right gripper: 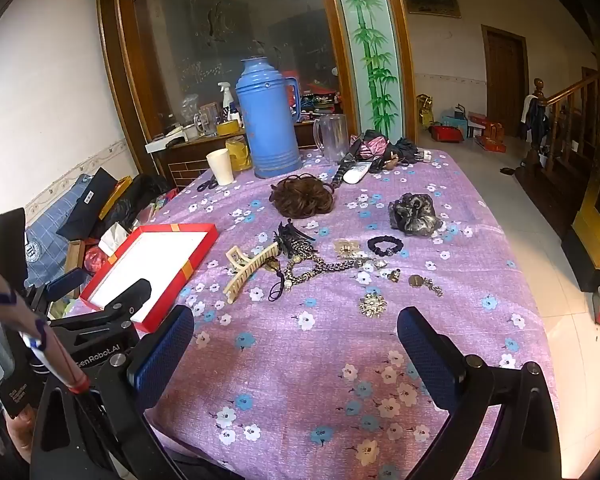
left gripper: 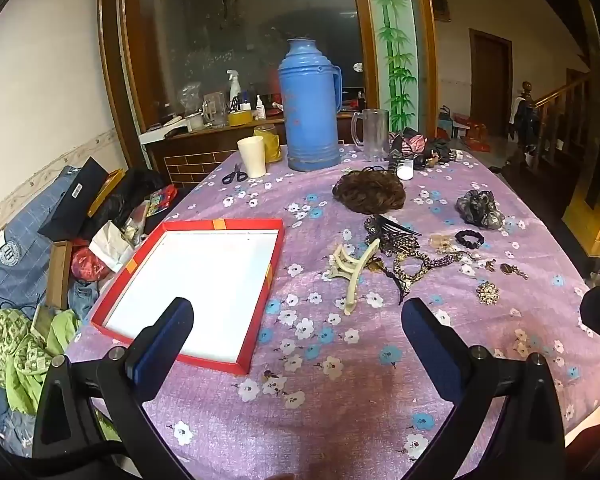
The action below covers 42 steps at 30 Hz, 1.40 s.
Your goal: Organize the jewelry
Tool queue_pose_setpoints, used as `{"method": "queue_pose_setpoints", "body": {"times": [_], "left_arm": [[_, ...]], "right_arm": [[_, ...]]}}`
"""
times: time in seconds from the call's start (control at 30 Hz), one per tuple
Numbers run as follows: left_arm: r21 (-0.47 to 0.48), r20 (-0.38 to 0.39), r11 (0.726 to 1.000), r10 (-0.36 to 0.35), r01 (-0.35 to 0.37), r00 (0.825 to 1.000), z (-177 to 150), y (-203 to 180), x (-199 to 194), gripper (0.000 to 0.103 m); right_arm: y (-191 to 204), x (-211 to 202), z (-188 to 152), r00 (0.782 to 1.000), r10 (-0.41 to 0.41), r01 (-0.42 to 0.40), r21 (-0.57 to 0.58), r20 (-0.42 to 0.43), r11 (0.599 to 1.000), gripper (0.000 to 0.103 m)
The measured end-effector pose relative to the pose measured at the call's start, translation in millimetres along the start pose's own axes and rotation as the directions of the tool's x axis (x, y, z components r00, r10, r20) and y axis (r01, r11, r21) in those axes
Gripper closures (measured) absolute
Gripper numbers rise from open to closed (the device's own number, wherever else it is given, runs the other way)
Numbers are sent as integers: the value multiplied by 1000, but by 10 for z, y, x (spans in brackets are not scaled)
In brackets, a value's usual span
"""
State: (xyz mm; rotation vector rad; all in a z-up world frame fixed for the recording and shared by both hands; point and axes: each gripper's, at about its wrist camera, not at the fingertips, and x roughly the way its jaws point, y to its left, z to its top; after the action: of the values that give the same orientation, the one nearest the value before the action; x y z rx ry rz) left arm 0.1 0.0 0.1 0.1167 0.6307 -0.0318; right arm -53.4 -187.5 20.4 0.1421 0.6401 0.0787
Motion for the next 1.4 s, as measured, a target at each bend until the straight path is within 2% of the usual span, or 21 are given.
{"method": "queue_pose_setpoints", "body": {"times": [0.3,1.4], "left_arm": [[23,31,1000,-1,0,1000,0,-111,-7,0],[11,13,1000,-25,24,1000,-13,24,22,0]], "right_arm": [[11,-16,6,1000,-6,6,-6,-6,1000,0],[32,-6,10,1000,-2,2,-6,-12,1000,0]]}}
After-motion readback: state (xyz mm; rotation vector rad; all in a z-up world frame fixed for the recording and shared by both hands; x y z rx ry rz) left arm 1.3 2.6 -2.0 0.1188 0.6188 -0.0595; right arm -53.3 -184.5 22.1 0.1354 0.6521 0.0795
